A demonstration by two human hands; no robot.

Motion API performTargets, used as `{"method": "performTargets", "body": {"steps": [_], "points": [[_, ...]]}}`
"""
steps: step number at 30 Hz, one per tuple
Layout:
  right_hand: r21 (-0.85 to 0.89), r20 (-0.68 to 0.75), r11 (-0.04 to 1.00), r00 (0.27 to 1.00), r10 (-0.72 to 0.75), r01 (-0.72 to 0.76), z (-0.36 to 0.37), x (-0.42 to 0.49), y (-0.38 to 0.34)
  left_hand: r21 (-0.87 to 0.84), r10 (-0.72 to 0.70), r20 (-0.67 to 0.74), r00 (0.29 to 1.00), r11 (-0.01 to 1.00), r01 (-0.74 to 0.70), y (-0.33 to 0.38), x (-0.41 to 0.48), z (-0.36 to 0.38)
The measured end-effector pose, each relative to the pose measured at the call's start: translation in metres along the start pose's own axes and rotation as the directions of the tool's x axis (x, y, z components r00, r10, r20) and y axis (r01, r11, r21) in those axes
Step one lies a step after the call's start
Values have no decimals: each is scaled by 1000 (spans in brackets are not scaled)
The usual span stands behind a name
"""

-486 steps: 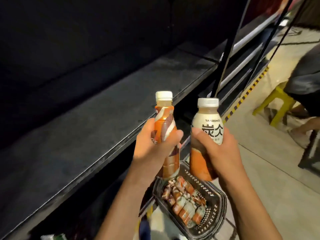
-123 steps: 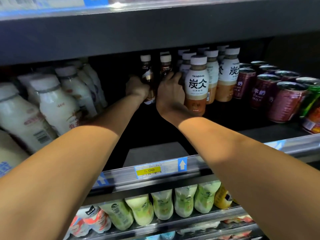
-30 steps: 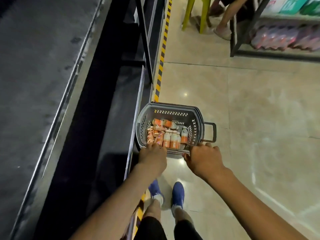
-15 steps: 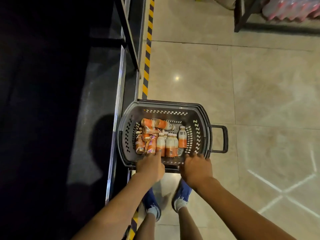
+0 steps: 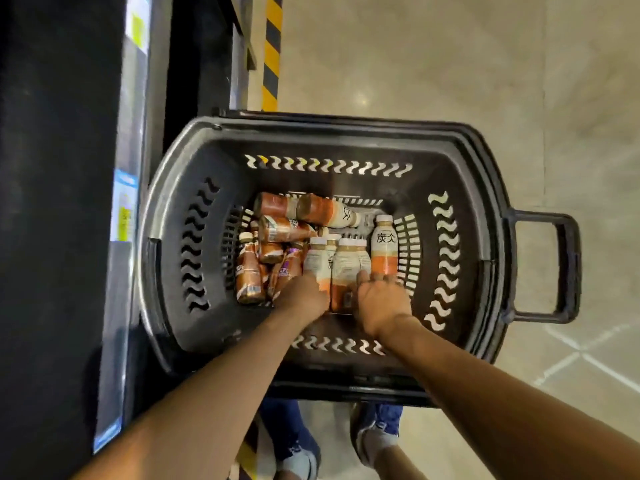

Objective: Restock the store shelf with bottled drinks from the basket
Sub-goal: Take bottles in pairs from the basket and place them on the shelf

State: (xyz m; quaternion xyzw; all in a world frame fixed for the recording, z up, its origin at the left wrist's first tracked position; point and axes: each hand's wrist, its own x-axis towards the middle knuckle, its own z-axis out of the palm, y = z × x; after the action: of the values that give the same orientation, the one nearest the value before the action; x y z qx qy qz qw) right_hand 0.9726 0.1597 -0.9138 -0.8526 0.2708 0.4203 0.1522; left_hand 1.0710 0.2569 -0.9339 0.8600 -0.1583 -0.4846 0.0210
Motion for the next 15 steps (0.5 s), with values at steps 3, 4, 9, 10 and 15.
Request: {"method": "performTargets", "body": {"steps": [3,4,9,10,15], "points": [[555,50,821,991,125,-131,31,50,-1,-447,-205,34,978,872,198,2,37,25],[696,76,698,983,165,-171,40,65,-1,-515,-246,24,969,828,223,3,47,31],[872,60,451,957,284,-188,66,102,-9,-560,-418,-10,908,755,341,20,78,49],[863,28,474,952,305,-177,68,104,-10,-609,-431,21,902,710,353,22,82,52],[870,61,457,962,267,-182,73,120,-3,-763,-344,153,926,554,332,7,106,67]]}}
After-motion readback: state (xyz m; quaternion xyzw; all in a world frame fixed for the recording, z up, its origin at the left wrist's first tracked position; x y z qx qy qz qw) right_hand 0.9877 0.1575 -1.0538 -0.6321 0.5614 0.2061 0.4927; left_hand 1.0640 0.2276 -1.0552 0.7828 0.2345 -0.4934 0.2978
